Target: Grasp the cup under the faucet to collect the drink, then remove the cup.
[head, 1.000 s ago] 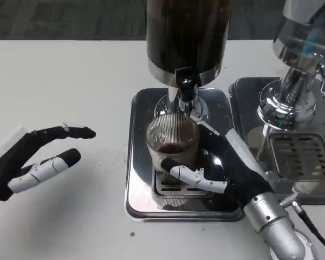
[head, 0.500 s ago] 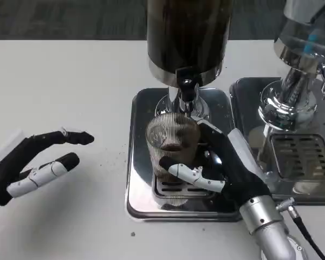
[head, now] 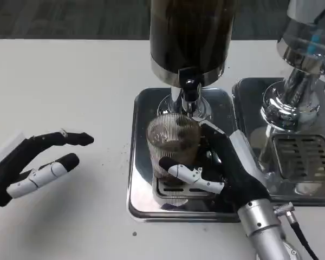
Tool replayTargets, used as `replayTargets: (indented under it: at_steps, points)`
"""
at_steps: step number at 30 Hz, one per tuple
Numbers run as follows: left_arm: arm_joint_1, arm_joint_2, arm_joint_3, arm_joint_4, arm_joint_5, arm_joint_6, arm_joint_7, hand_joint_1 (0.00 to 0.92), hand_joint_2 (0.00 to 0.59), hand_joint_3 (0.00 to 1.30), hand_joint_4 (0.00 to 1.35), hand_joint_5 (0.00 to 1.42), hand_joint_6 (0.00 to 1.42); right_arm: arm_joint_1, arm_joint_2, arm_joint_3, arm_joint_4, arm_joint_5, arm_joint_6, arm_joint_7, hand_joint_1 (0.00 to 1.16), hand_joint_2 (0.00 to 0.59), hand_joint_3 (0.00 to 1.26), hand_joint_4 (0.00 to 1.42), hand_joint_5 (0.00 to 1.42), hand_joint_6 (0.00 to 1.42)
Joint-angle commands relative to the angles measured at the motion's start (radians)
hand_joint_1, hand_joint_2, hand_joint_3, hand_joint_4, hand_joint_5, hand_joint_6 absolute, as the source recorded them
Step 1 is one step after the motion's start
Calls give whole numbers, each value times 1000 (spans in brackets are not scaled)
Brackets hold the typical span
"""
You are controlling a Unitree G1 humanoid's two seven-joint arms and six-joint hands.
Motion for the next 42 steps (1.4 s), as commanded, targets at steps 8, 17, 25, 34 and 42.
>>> replayTargets:
  at_steps: [8,17,25,34,42]
  points:
    - [13,3,0,-8,11,2,13,0,150,364,304,251,210,52,-1,4,3,-56,-6,-84,591,229,407,503,546,633]
    - [11,-4,-2,-8,11,0,16,0,148,362,304,257,211,68,2,3,-3,-120,-48,-218,613,230,462,559,627,721]
    - [12,-8,-4,-7,10,0,14,0,148,355,304,258,211,81,-1,3,-8,-139,-61,-269,617,237,484,595,668,798]
    - [10,-13,-6,-6,11,-1,12,0,150,343,304,258,211,98,2,2,-28,-171,-78,-351,639,230,524,644,736,900]
    - [5,-15,-9,-6,10,-2,7,0,150,341,304,258,211,114,-3,-10,-58,-184,-87,-391,640,234,565,689,775,964]
